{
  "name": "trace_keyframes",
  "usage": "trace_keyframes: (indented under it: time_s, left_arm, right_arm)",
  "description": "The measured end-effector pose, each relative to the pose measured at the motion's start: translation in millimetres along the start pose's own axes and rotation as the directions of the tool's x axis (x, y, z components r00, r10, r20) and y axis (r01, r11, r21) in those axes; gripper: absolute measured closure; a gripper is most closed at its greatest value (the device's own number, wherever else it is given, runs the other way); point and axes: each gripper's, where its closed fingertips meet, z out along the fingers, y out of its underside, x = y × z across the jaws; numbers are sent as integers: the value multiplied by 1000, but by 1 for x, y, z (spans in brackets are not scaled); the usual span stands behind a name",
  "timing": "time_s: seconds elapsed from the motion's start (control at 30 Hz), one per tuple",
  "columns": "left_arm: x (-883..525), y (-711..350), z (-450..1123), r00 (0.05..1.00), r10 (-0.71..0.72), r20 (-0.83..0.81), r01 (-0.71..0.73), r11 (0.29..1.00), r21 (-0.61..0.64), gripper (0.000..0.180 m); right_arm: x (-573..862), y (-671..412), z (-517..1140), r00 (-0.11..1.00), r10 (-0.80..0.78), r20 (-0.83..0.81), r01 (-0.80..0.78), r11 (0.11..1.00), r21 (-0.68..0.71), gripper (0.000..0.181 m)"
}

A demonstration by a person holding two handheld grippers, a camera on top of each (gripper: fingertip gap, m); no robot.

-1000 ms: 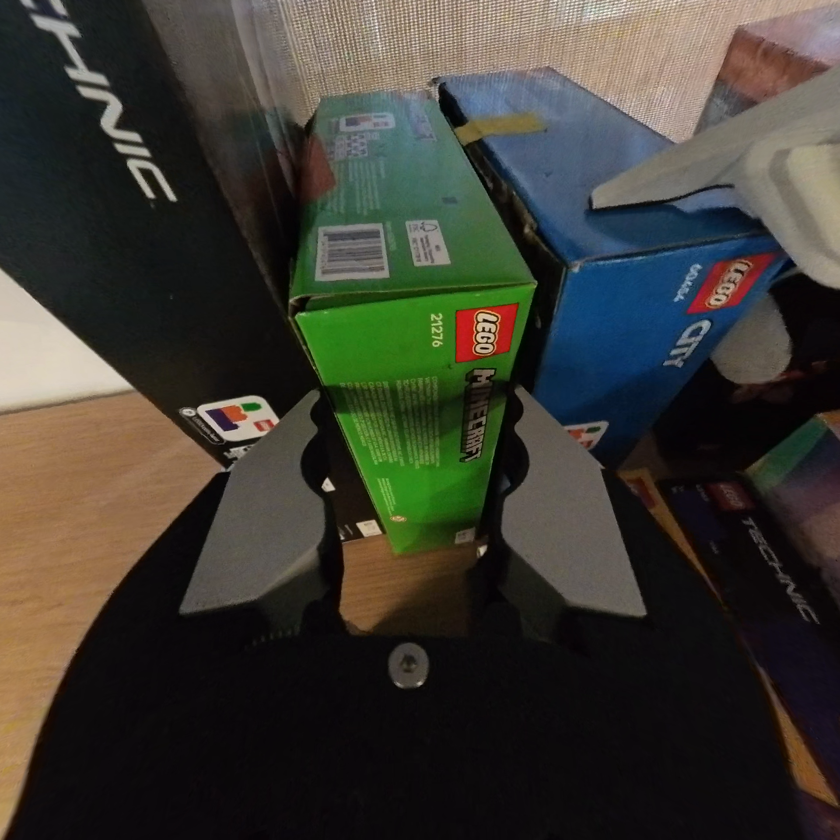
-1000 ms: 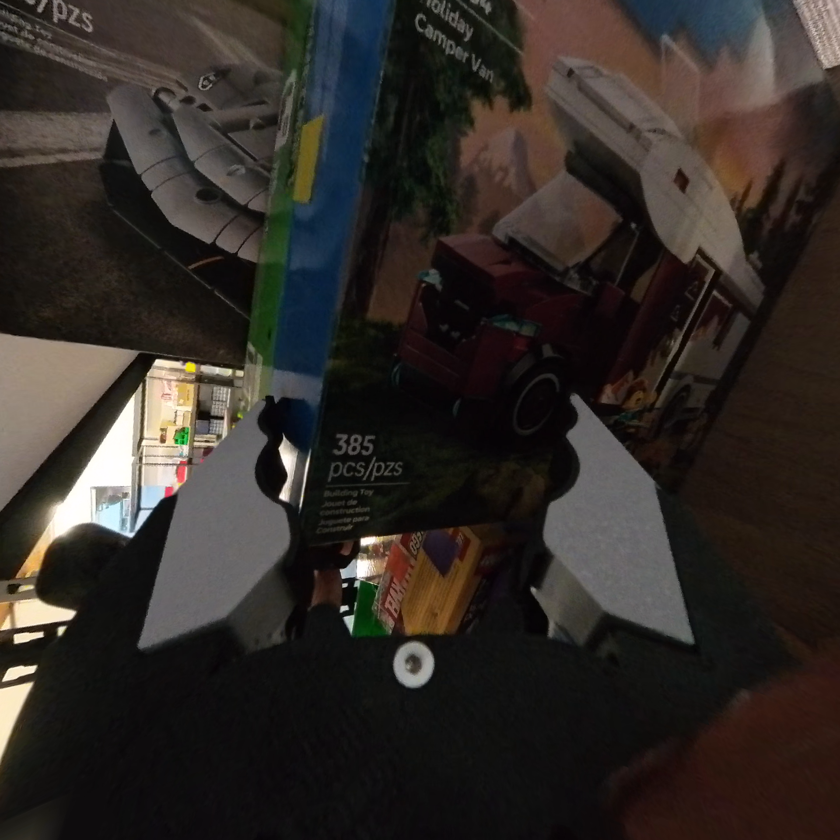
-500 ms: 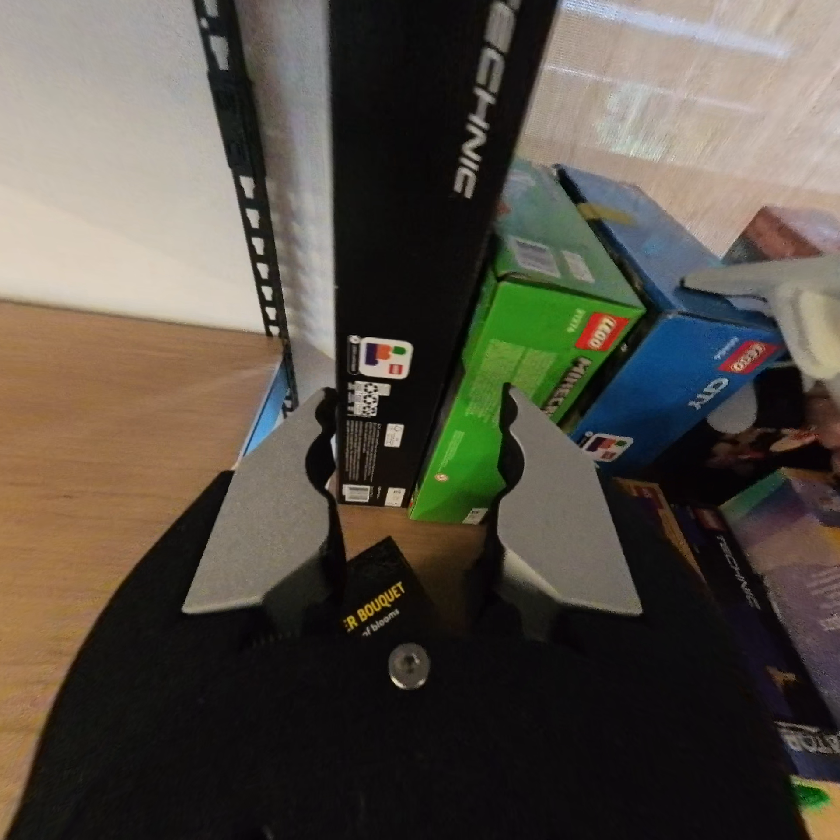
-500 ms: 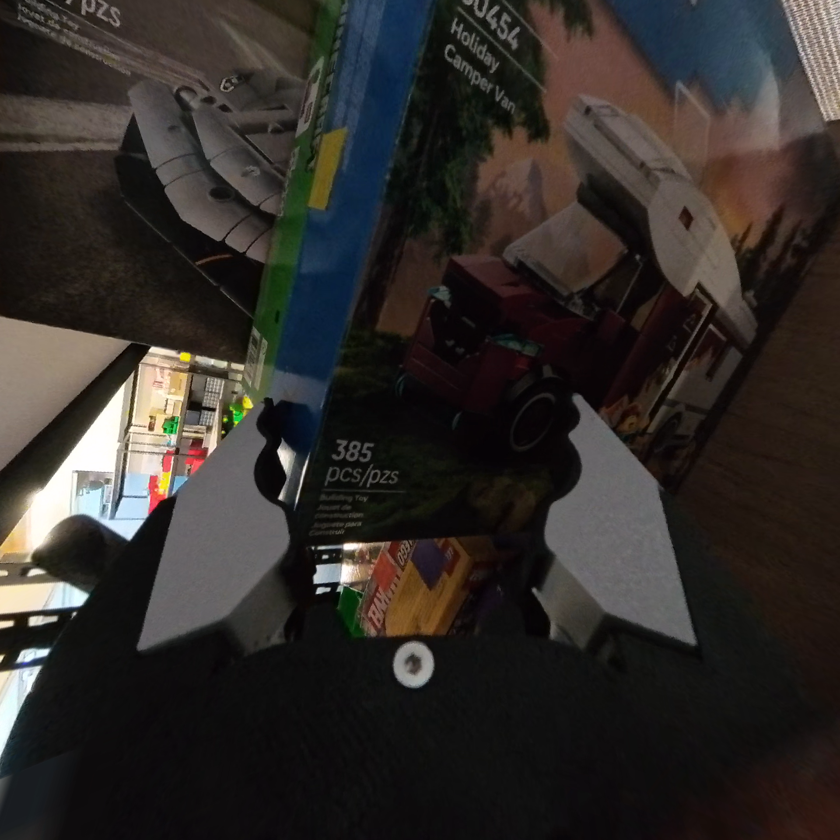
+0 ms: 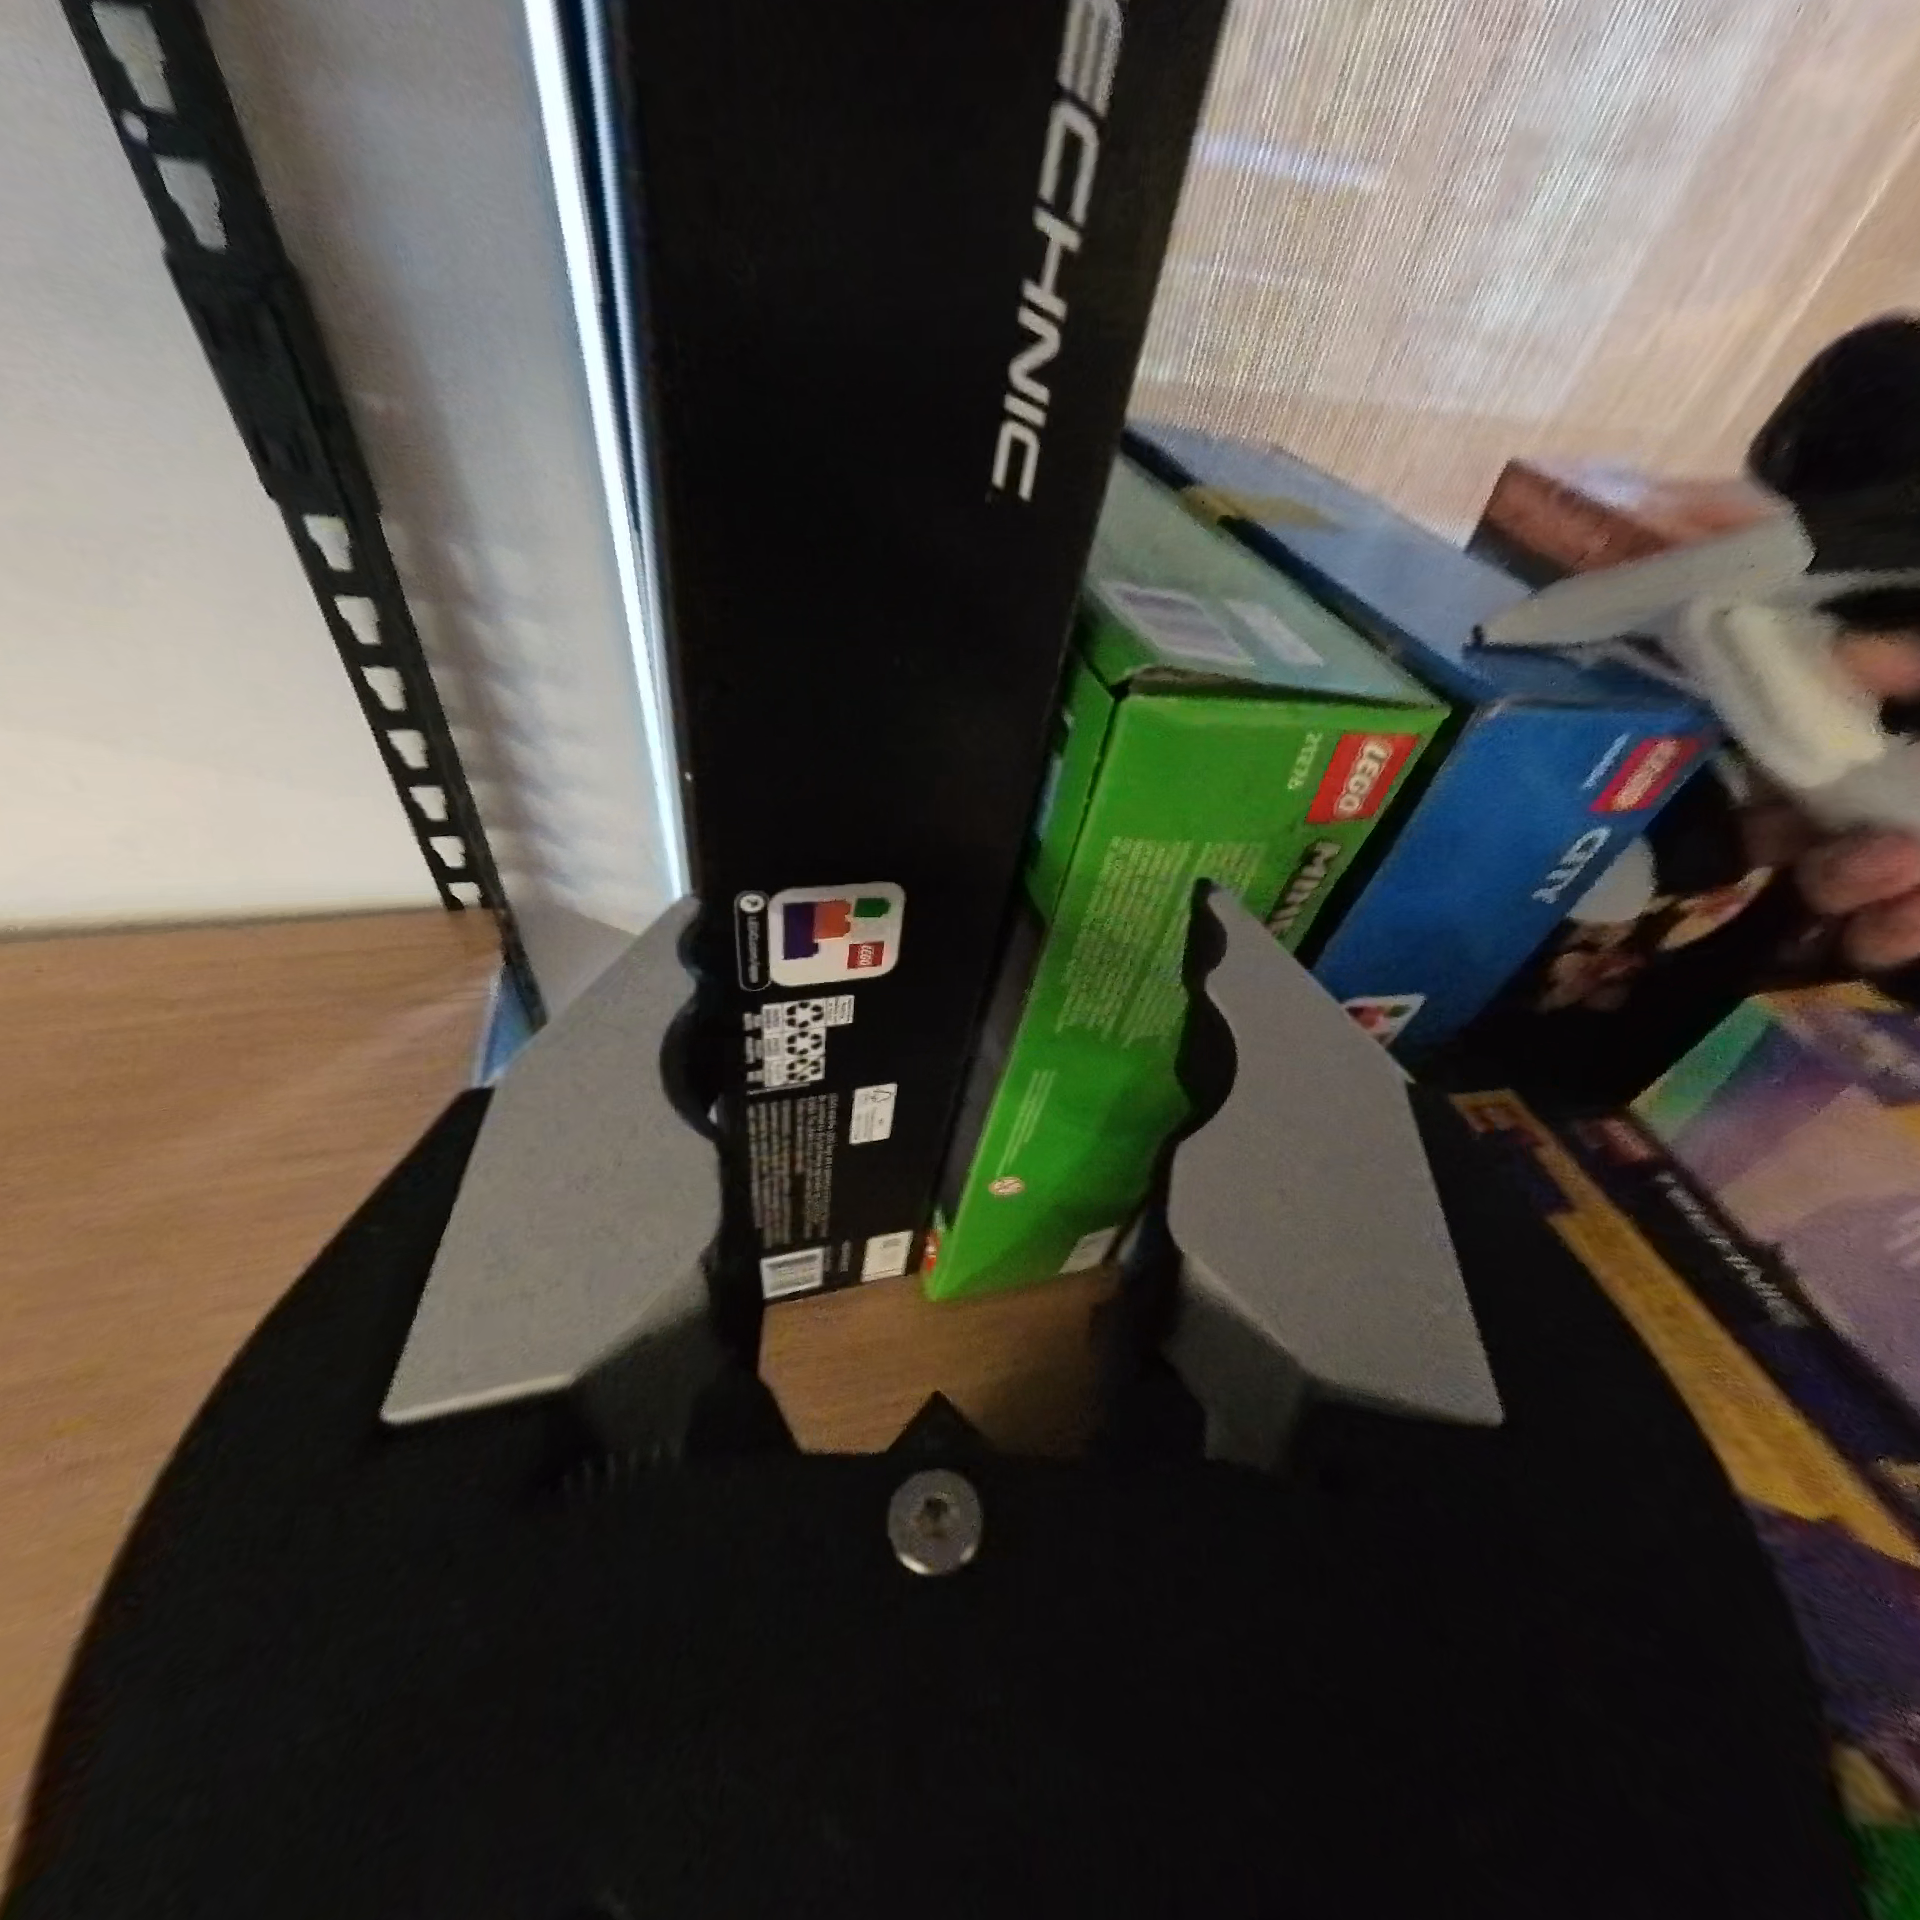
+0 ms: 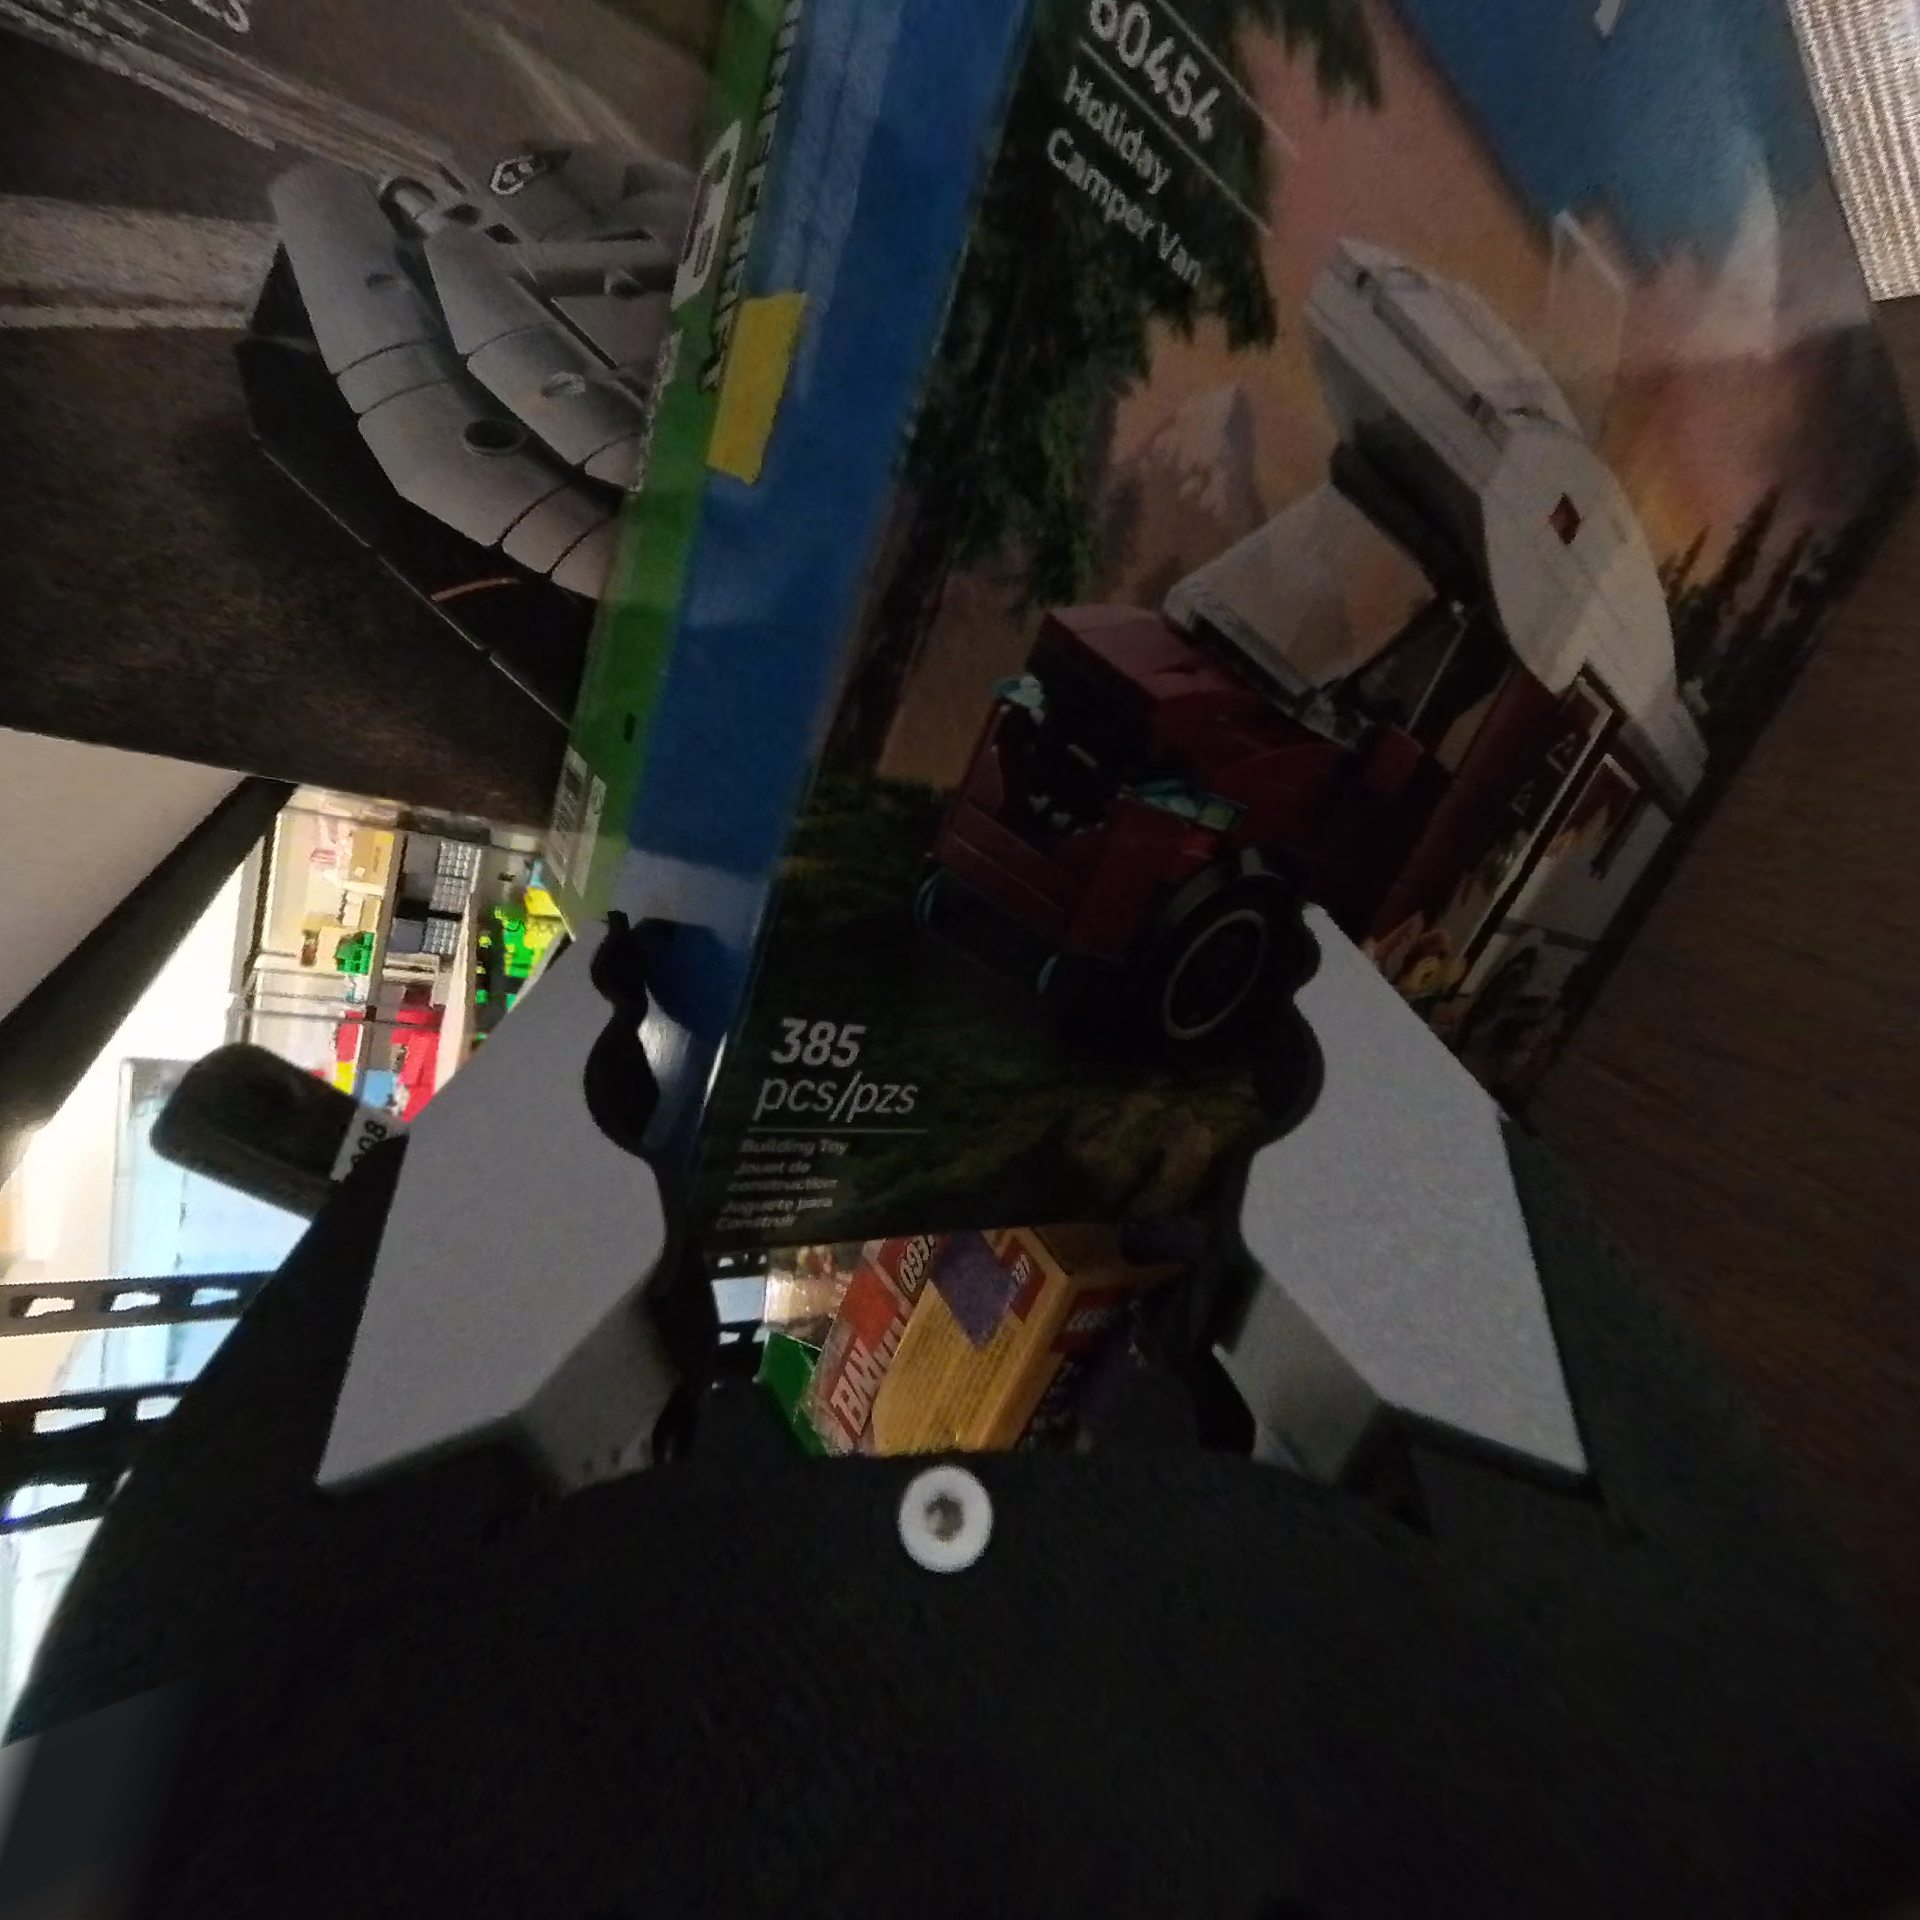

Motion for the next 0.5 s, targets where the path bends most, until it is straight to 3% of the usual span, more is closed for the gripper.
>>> trace_keyframes:
  time_s: [0.17,0.33,0.5]
  left_arm:
    - [-10,16,16,987,131,91,-121,987,-109,78]
    - [-4,22,24,992,91,82,-80,988,-132,76]
    - [-8,29,17,995,-42,86,52,991,-123,86]
  right_arm:
    - [-1,-2,2,1000,-15,-11,15,1000,-10,63]
    - [-3,-6,-3,999,-43,-12,43,999,-4,67]
    - [-16,-22,-11,942,-305,-139,311,950,17,78]
